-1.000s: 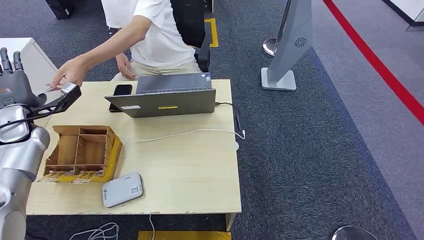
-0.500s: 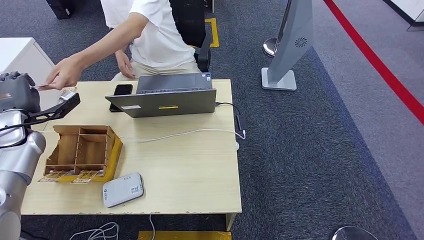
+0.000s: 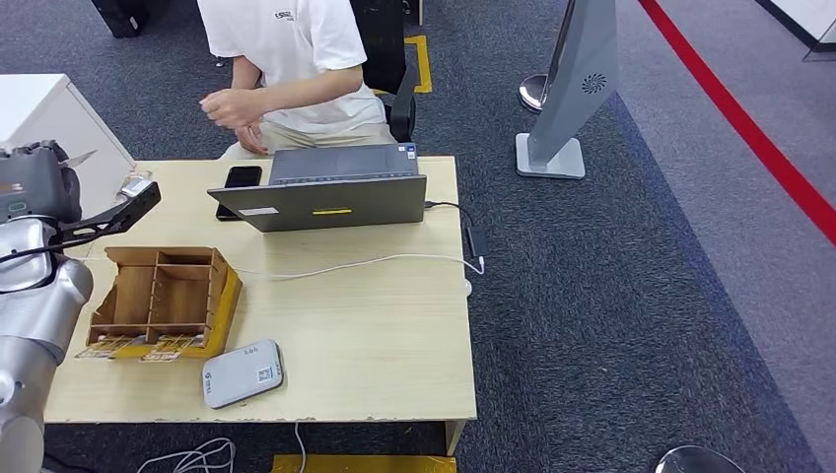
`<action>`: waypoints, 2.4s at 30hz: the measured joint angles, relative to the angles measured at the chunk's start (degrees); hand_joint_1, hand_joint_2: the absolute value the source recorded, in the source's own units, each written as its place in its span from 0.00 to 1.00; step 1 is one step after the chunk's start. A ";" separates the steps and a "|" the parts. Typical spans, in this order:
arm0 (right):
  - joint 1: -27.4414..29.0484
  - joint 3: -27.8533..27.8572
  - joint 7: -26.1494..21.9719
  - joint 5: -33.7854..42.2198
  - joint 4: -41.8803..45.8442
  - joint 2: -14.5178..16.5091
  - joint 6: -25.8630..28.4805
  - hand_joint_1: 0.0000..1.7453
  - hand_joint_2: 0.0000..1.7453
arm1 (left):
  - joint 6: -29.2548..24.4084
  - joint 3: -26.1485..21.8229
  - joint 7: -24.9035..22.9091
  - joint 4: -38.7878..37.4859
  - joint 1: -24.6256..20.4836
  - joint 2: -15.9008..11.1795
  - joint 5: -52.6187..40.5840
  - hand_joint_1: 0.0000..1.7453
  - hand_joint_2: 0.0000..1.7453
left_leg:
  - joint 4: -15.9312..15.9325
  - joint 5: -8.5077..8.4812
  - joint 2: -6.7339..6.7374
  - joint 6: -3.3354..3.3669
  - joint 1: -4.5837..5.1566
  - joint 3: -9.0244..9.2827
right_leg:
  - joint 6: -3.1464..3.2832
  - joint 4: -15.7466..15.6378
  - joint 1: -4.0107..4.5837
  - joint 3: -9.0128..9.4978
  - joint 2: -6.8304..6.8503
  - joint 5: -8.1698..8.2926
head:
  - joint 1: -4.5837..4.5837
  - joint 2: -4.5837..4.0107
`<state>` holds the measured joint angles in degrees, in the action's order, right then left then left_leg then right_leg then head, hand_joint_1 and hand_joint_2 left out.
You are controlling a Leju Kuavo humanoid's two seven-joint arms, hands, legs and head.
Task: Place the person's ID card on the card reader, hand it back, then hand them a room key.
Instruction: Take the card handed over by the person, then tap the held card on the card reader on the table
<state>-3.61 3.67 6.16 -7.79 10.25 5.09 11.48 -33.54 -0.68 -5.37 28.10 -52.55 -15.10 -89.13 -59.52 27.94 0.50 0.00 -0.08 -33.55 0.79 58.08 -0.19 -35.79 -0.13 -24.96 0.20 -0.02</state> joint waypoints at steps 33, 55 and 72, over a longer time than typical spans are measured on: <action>0.65 7.13 -0.38 4.81 0.00 0.80 3.41 0.00 1.00 | 10.90 27.09 -10.87 60.86 45.99 9.07 -0.79 1.00 1.00 | 0.08 0.12 -0.14 0.26 0.16 -0.11 | -0.25 -0.11 -0.16 -0.02 0.18 -0.15 | -0.10 0.00; 0.78 10.54 -0.96 5.72 0.00 1.34 4.04 0.00 1.00 | 17.44 30.93 -15.53 61.69 52.39 4.46 -0.81 1.00 1.00 | 0.10 0.12 -0.16 0.26 0.15 -0.12 | -0.25 -0.11 -0.16 -0.02 0.21 -0.16 | -0.10 0.00; 0.99 11.97 -0.99 5.83 0.00 1.47 4.23 0.00 1.00 | 18.53 30.76 -17.37 64.54 58.97 2.85 -0.80 1.00 1.00 | 0.12 0.13 -0.16 0.26 0.15 -0.14 | -0.28 -0.11 -0.16 -0.02 0.22 -0.19 | -0.10 0.00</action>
<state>-2.62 15.64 5.17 -1.97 10.25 6.56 15.72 -15.01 30.09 -22.74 92.64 6.42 -12.25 -89.93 -59.40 28.07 0.33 0.26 0.07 -33.69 0.51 57.97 -0.34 -35.81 0.09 -25.15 0.09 -0.02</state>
